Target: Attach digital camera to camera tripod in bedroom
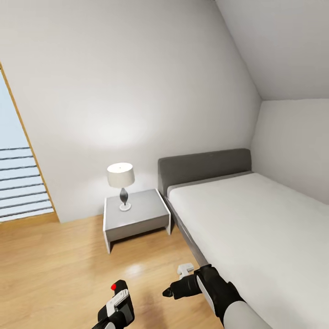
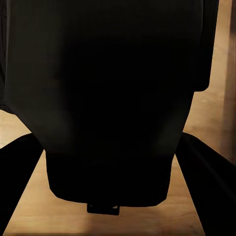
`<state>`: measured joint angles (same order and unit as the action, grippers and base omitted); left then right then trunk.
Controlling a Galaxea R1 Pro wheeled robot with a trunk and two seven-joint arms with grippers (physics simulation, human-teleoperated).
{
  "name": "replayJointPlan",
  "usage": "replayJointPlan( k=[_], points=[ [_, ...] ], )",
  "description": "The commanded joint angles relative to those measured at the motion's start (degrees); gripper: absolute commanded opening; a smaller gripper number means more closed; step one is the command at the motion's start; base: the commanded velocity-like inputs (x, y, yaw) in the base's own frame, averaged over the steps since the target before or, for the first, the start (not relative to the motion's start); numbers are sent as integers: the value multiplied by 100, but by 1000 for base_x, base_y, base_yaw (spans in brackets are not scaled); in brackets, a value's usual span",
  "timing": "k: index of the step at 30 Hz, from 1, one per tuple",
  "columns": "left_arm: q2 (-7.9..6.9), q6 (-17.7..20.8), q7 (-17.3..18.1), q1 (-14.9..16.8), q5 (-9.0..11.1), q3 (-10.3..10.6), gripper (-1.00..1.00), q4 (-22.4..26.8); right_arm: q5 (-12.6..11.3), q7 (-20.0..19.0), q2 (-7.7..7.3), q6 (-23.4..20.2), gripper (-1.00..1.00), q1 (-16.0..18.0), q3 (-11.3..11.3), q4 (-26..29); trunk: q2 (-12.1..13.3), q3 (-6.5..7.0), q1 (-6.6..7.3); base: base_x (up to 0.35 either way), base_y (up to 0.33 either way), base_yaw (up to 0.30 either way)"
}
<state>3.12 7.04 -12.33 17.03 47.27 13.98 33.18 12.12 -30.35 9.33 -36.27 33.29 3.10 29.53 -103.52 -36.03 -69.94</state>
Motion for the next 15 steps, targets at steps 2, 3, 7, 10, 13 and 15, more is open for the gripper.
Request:
replayJointPlan(
  k=[2,3,7,10,13,15],
  points=[
    [-5,19,-50,2,38,26,-100,14,62,-41,0,-17,100,2,0,9,79,30,45,0,0,0],
    [-5,20,-50,2,38,28,-100,14,64,-41,-1,-18,100,2,0,9,119,48,67,0,0,0],
    [-5,24,-50,2,46,32,-100,12,68,-41,-1,-14,100,2,1,9,279,120,155,0,0,0],
    [-5,25,-50,2,61,34,-100,8,70,-41,-1,-12,100,2,-1,9,399,174,221,0,0,0],
    [-5,26,-50,2,67,34,-100,6,70,-46,-1,-12,100,2,0,9,520,228,287,0,0,0],
    [-5,26,-50,2,69,34,-100,6,70,-47,-1,-12,100,2,-1,5,600,264,331,0,0,0]
  ],
)
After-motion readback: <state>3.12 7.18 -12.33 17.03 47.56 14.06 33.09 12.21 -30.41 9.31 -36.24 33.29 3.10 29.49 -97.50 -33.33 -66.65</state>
